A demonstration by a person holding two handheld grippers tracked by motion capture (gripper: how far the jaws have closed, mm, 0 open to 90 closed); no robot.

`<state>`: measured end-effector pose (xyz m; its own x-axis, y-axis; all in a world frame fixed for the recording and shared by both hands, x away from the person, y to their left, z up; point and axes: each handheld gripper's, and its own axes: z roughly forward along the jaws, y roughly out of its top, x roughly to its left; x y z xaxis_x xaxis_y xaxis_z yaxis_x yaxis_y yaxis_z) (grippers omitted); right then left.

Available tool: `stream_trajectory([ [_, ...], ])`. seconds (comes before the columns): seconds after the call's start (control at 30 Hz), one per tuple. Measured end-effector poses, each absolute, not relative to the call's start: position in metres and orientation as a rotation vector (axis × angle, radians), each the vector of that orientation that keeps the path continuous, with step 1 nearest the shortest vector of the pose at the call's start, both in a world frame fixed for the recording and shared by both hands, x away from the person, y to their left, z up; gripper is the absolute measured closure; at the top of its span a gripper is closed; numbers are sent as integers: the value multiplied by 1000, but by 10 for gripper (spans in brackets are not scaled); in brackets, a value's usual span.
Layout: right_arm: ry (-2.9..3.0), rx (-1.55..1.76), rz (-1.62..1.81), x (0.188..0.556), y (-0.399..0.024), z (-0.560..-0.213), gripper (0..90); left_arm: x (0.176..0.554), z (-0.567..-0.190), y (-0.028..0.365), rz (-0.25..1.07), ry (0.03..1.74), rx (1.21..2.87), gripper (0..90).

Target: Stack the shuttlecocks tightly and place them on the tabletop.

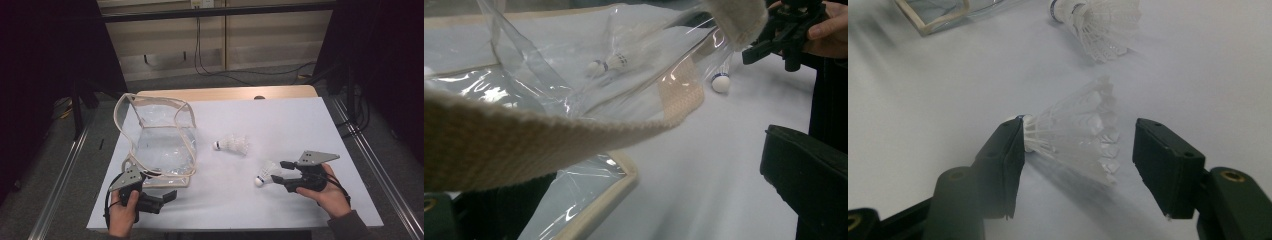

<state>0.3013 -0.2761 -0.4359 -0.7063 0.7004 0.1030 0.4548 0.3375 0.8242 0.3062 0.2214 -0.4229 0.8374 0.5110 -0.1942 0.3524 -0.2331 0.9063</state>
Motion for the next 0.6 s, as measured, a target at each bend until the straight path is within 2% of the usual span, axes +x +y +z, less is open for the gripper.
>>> stream_trajectory([
  [0.27, 2330, 1049, 1306, 301, -274, -438, 399, 306, -423, 221, 170, 652, 1848, 16],
  [0.6, 2345, 1029, 1302, 300, -275, -439, 460, 306, -423, 222, 170, 653, 1848, 16],
])
